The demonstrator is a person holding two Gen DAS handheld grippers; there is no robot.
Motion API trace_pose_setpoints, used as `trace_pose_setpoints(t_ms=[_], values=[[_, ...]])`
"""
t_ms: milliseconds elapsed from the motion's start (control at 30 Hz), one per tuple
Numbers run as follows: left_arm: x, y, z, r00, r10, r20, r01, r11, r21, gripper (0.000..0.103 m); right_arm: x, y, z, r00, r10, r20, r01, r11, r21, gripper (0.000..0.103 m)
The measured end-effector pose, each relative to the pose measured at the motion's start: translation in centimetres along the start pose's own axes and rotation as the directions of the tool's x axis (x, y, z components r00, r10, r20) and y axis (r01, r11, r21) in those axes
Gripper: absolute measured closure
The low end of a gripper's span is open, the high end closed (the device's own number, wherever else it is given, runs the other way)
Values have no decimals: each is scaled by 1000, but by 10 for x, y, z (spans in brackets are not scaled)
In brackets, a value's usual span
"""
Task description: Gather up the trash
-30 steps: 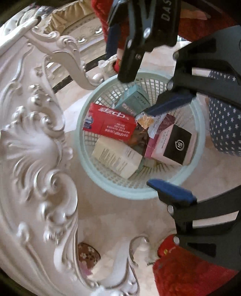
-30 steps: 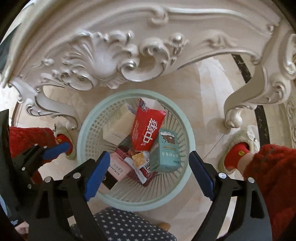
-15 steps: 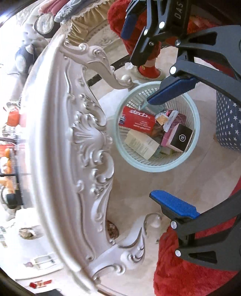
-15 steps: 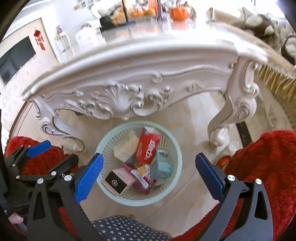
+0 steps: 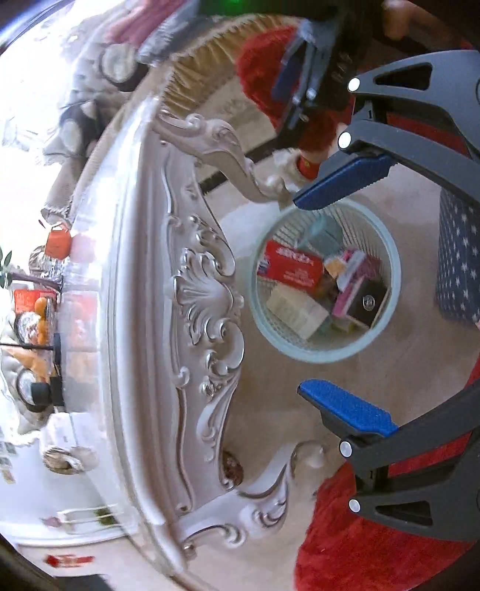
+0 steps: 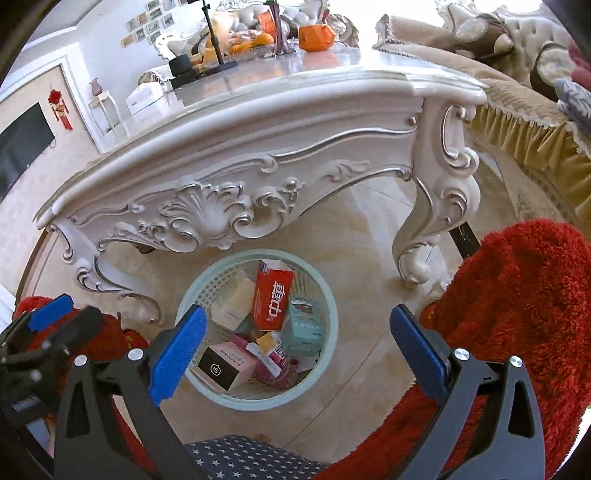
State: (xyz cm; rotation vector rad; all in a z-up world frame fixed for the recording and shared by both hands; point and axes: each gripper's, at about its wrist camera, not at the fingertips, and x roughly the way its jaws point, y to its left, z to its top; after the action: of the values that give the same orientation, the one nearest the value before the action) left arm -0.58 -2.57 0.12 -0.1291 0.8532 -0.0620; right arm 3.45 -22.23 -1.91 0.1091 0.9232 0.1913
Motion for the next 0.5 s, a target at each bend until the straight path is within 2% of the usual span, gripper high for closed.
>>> trace_pose_setpoints(t_ms=[233,500], values=[[-9,2,5,999,-2,33,3,1000,-23,12,-8,17,1,1000,0,18,2,998,-65,8],[-9,0,2,992,122,18,-122,992,16,12,-13,26,1,1000,-11,28,14,995,-104,8]])
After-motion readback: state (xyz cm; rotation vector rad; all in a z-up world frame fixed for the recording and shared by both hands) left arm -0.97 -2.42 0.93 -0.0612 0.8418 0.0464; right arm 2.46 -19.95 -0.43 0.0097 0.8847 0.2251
